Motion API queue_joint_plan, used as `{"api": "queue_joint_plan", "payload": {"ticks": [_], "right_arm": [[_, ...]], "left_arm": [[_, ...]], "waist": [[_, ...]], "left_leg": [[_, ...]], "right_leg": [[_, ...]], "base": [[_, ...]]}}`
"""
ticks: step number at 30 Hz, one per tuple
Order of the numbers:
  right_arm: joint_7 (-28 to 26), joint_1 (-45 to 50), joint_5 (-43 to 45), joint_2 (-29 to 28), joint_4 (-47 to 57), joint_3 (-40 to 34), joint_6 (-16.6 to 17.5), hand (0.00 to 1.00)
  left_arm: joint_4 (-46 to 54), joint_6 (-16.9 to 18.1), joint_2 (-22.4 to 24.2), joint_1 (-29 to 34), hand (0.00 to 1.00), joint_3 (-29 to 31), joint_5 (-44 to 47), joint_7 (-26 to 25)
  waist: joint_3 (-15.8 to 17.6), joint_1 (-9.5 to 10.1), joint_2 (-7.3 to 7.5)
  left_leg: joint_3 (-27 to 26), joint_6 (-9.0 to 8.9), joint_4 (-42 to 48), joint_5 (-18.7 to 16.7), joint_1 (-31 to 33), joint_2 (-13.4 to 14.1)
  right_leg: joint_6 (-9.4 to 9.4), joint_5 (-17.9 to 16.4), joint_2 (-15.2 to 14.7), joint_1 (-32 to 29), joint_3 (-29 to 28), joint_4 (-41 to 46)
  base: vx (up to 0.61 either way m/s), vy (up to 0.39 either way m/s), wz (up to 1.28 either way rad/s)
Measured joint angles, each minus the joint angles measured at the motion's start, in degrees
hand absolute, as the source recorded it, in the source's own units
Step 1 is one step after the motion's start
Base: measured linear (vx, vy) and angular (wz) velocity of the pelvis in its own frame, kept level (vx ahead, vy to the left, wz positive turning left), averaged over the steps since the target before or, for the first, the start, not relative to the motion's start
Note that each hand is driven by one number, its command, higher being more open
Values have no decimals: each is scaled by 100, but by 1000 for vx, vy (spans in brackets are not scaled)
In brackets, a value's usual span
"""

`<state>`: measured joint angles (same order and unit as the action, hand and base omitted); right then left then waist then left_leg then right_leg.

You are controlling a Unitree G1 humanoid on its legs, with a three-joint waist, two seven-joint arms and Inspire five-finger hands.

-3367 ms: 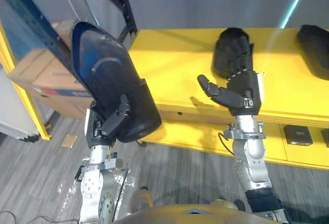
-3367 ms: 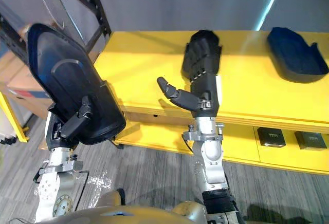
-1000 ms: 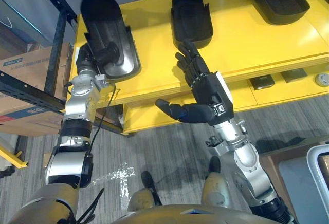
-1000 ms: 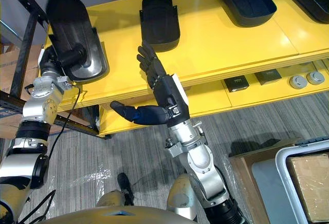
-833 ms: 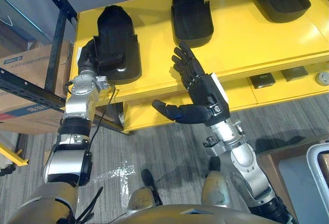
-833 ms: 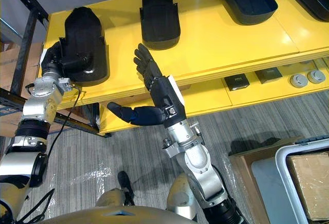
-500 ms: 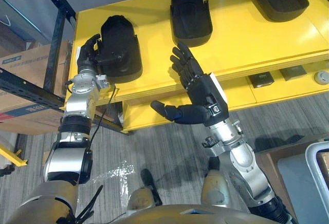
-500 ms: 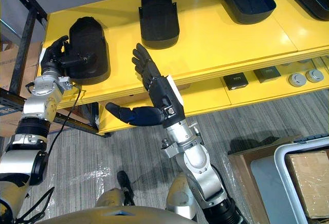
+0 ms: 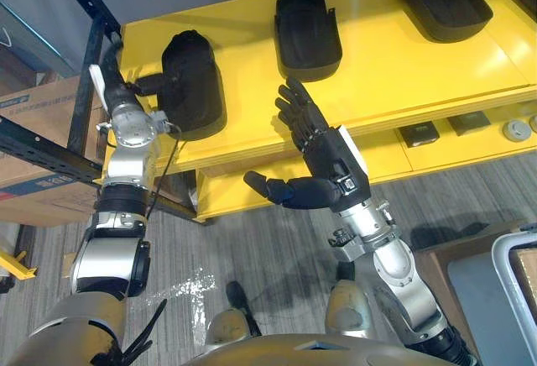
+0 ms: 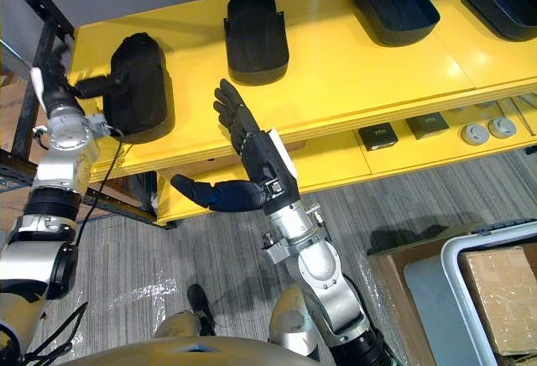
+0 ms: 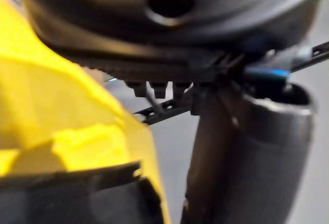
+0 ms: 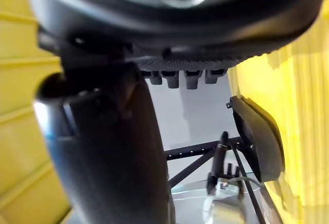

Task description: Walk over and take three plastic housings, then place them on the shelf

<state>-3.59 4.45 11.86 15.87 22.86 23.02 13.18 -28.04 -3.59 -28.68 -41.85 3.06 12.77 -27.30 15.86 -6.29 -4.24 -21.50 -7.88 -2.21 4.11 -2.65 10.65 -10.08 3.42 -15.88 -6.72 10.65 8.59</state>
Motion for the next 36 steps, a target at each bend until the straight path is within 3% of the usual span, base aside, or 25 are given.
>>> {"api": "queue_joint_plan", "payload": {"ticks": [3,11,14,19,22,26,30,36], "right_arm": [[-10,93,-612,25,-77,17,0,100],[31,-116,-984,60,-701,99,-79,100],[154,-320,-1178,52,-1140,204,-173,100],[454,-677,-1518,18,-2181,150,-224,100],[523,-1133,-1661,16,-2757,77,-218,100],[838,-1697,-1975,-35,-3360,-95,-113,100],[1455,-1963,-2283,-180,-3796,-308,11,100],[2422,-2359,-2483,-229,-4331,-626,12,100]], "left_arm": [[1216,477,-394,214,100,0,-2,63],[3248,1081,-369,1137,100,-9,300,541],[4112,1125,-152,1768,100,-12,492,839],[5371,1222,819,3644,100,-28,631,1751],[5405,1223,1292,4476,100,-122,924,2297],[5403,1351,1542,5035,100,-279,953,2671],[5403,1701,1879,5363,100,-296,1159,2786],[5289,2079,1984,5589,100,-548,1221,2782]], "waist": [[-64,20,-6],[-612,195,-26],[-810,293,-34],[-966,568,-40],[-987,739,-11],[-992,962,9],[-991,1098,12],[-954,1214,33]], "left_leg": [[119,-1,-75,4,-196,-11],[418,-9,-118,9,-305,-15],[549,-8,-110,9,-307,-15],[886,-14,-111,12,-256,-18],[1072,-6,-131,44,-167,-18],[1266,-29,-253,209,-75,-18],[1380,-32,-252,276,-25,-19],[1511,-29,-253,336,155,-17]], "right_leg": [[-6,1,0,340,160,-166],[-33,18,-1,775,497,-407],[-55,31,-1,939,659,-513],[-65,40,13,1286,1059,-732],[-78,50,35,1385,1238,-788],[-55,68,59,1393,1414,-790],[-52,72,71,1417,1502,-788],[-49,71,79,1343,1632,-779]], "base": [[24,-6,16],[27,-6,18],[0,-5,25],[-34,1,35],[-55,6,33],[-38,5,25],[-8,0,12],[-24,-1,12]]}}
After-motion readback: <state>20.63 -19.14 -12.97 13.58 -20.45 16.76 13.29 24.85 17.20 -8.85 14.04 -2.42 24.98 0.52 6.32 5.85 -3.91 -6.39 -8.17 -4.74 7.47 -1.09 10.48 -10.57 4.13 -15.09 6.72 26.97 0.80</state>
